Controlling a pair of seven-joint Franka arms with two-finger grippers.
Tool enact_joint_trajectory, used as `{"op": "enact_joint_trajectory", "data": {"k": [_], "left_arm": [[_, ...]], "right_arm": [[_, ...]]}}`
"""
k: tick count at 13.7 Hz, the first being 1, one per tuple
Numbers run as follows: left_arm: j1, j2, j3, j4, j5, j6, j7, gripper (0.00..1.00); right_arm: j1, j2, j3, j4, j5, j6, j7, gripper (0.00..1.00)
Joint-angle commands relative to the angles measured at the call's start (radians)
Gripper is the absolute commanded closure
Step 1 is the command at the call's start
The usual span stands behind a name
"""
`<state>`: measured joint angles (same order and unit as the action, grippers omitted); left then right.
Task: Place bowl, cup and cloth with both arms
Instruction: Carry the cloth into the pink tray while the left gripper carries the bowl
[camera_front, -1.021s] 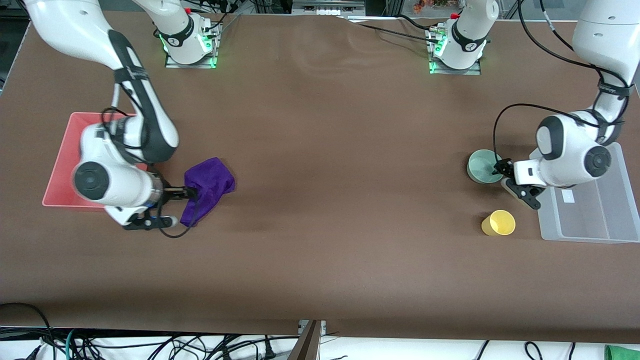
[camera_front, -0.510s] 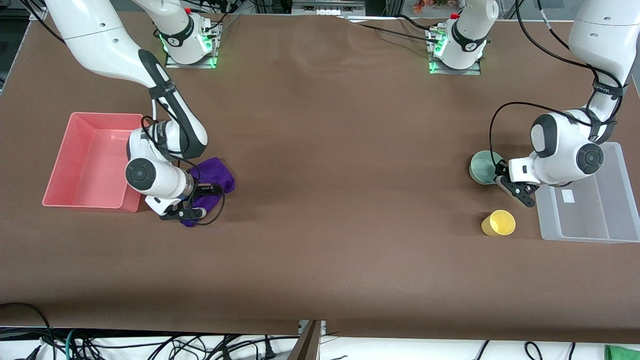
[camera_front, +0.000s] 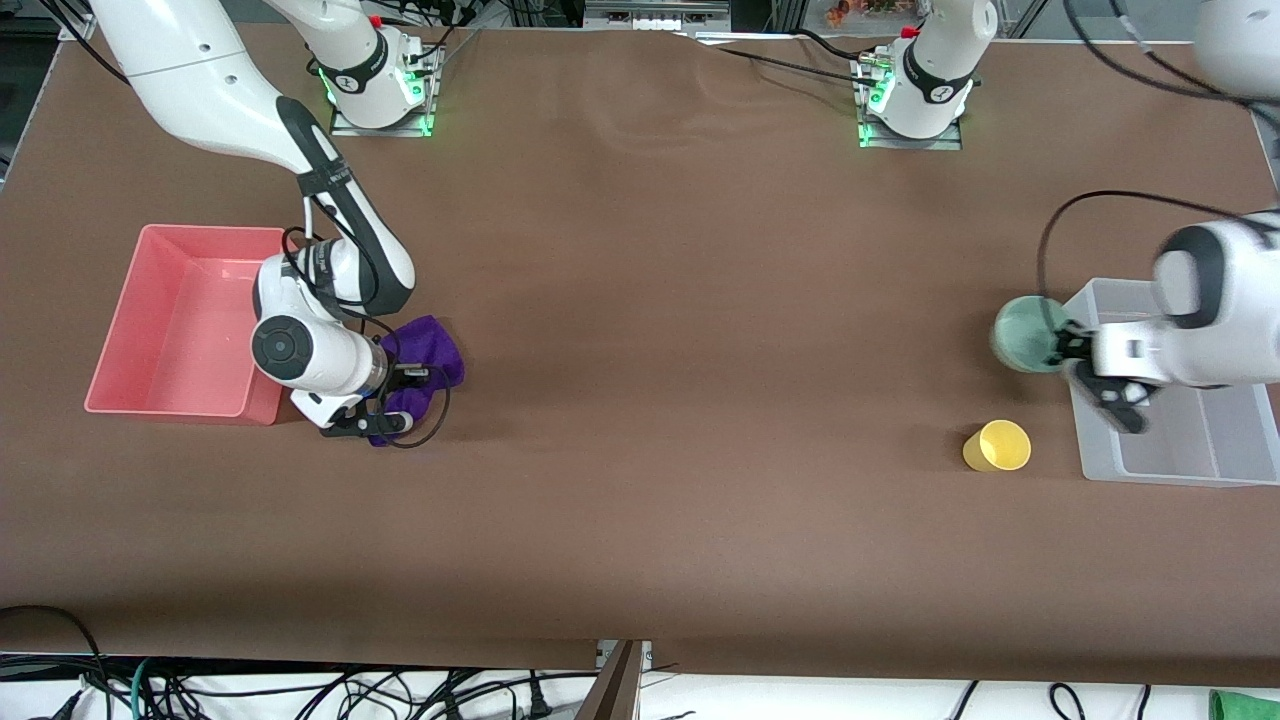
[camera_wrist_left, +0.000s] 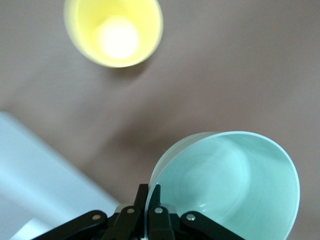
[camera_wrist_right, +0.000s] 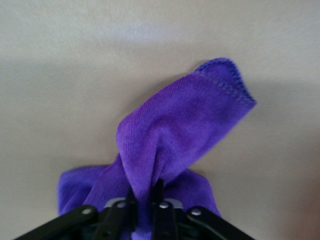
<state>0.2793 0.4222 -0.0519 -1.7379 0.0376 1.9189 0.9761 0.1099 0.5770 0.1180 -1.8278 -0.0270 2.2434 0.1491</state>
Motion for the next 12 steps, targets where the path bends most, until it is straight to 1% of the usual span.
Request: {"op": "enact_joint_trajectory", "data": {"k": [1, 2, 3, 4, 5, 6, 7, 8, 9, 10, 11, 12], "left_arm": [[0.061, 0.050, 0.004, 0.145, 0.118, -0.057, 0.105, 1.00], [0.101, 0.085, 0.004, 0.179, 0.145, -0.046, 0.163, 1.00], [0.135, 0.142, 0.004, 0.240, 0.169, -0.014, 0.253, 1.00], [0.145, 0.191, 0.004, 0.288, 0.174, 0.008, 0.348, 1.00], [0.165, 0.222, 0.004, 0.297, 0.170, 0.025, 0.386, 1.00], [0.188, 0.239, 0.003, 0.296, 0.168, 0.049, 0.386, 0.73], [0.190, 0.242, 0.000, 0.297, 0.165, 0.064, 0.385, 0.17], [0.187, 0.234, -0.002, 0.298, 0.142, 0.055, 0.392, 0.00], [0.181, 0.216, -0.009, 0.296, 0.128, 0.043, 0.386, 0.00], [0.172, 0.189, -0.025, 0.301, 0.114, 0.008, 0.377, 0.00], [0.161, 0.175, -0.054, 0.311, 0.095, -0.032, 0.336, 0.00], [0.155, 0.161, -0.083, 0.311, 0.088, -0.056, 0.252, 0.00]], "right_arm": [[-0.028, -0.118, -0.017, 0.071, -0.037, -0.225, -0.047, 1.00], [-0.042, -0.143, -0.046, 0.129, -0.047, -0.366, -0.110, 1.00], [-0.056, -0.166, -0.098, 0.171, -0.045, -0.492, -0.193, 1.00], [-0.064, -0.181, -0.160, 0.198, -0.041, -0.569, -0.294, 1.00], [-0.065, -0.193, -0.240, 0.212, -0.040, -0.612, -0.401, 1.00], [-0.065, -0.206, -0.315, 0.213, -0.047, -0.631, -0.499, 1.00], [-0.067, -0.206, -0.401, 0.208, -0.047, -0.624, -0.598, 1.00], [-0.067, -0.195, -0.470, 0.202, -0.037, -0.611, -0.690, 1.00], [-0.067, -0.192, -0.501, 0.179, -0.033, -0.596, -0.715, 1.00], [-0.070, -0.194, -0.517, 0.153, -0.031, -0.572, -0.715, 1.00], [-0.073, -0.192, -0.523, 0.124, -0.030, -0.547, -0.714, 1.00], [-0.073, -0.192, -0.524, 0.092, -0.022, -0.516, -0.711, 1.00]]}}
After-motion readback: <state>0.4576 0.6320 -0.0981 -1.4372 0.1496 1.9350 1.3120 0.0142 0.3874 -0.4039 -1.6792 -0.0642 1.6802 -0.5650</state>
